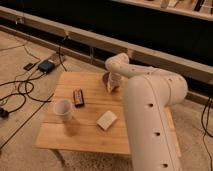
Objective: Push the ceramic bowl across the table
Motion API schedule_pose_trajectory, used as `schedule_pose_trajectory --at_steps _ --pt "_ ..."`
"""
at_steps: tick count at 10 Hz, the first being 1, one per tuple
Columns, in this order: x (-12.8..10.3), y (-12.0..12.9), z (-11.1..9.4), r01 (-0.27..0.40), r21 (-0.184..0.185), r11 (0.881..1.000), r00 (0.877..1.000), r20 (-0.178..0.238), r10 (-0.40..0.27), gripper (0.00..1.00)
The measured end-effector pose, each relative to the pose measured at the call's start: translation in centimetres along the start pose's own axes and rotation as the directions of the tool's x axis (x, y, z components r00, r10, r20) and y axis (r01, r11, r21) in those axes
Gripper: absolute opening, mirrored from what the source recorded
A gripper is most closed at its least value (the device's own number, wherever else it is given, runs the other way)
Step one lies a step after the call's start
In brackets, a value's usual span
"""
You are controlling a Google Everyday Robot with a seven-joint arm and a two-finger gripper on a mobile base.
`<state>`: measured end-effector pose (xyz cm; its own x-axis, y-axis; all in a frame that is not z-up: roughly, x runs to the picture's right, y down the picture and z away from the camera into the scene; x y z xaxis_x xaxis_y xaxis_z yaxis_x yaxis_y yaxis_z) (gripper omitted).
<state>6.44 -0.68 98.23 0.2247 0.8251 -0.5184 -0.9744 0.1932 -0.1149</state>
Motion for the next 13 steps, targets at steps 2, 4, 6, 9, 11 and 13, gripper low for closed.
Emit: schedule_pose_trajectory --at_steps 2,4,6,9,11,13 --pt "-2.6 0.7 -0.5 0.021 0.001 1.000 1.000 0.022 -0.021 0.65" --pt "-4.7 1.5 -0.6 0.036 0.006 0.999 0.999 0.034 -0.036 0.65" --pt "-6.6 2.2 -0.1 0.050 0.013 0.999 0.998 0.044 -0.051 0.65" --pt "-9.0 1.9 0.9 0.040 0.029 0.999 0.996 0.077 -0.042 0.65" --pt "-10.8 1.0 1.0 -0.002 0.028 1.000 0.993 0.115 -0.002 0.65" --pt "-12.7 -0.6 0.6 -0.094 0.035 0.995 0.981 0.174 0.087 0.65"
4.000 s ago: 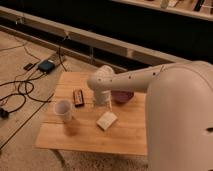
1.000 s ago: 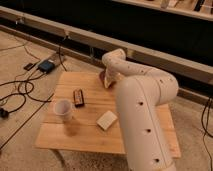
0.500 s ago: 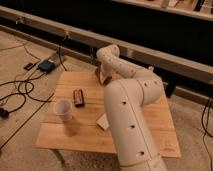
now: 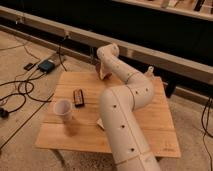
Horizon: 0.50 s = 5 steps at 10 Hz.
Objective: Push the ceramic bowl across the table
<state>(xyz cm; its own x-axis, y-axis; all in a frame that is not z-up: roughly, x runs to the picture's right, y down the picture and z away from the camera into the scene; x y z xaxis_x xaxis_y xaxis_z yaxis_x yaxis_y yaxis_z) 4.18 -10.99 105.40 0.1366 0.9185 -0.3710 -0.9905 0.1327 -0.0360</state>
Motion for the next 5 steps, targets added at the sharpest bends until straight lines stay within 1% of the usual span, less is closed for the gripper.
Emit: schedule_pose_trajectory --at_steps 1,2,3,4,5 --pt "-0.7 -0.6 -0.1 -0.037 0.006 0.999 0.999 0.021 0.037 0.65" --pt "-1.6 -1.3 -0.4 -0.086 0.010 0.996 0.995 0.050 0.085 0.65" --pt "-2.0 -1.7 -0.7 -0.114 0.011 0.993 0.992 0.064 0.113 0.65" --pt "-2.1 -1.9 -0.8 -0.126 0.010 0.992 0.990 0.066 0.125 0.65" --pt "-1.8 -1.6 -0.7 -0.128 0.005 0.992 0.990 0.055 0.128 0.65"
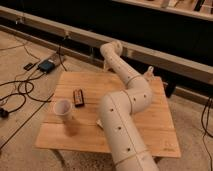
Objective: Push the ceramic bowl across the table
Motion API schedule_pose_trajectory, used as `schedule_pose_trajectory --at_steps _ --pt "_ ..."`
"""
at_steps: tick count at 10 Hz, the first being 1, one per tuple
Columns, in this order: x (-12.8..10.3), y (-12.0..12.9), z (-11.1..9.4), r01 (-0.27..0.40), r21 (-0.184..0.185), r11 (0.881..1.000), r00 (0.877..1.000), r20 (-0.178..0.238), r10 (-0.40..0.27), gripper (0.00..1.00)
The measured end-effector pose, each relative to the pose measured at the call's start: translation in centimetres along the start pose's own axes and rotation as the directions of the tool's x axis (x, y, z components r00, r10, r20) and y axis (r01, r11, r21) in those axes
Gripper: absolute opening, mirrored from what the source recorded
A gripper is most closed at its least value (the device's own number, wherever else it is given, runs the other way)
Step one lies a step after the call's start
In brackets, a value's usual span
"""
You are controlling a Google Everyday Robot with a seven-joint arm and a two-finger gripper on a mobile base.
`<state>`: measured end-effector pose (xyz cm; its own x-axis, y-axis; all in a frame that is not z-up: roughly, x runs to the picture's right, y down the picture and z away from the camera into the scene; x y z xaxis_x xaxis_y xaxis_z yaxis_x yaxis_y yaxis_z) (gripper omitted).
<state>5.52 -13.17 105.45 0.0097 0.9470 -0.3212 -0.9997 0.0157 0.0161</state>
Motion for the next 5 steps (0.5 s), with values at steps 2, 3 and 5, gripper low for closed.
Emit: schedule_pose_trajectory --at_steps 2,3,5 --pt "0.34 0.42 -0.01 0.005 -0.014 1.000 1.000 -0.013 -0.005 0.65" --pt "0.35 0.39 0.00 0.006 -0.013 1.000 1.000 -0.013 -0.007 0.65" --pt "0.36 0.40 0.01 0.007 -0.014 1.000 1.000 -0.013 -0.007 0.65"
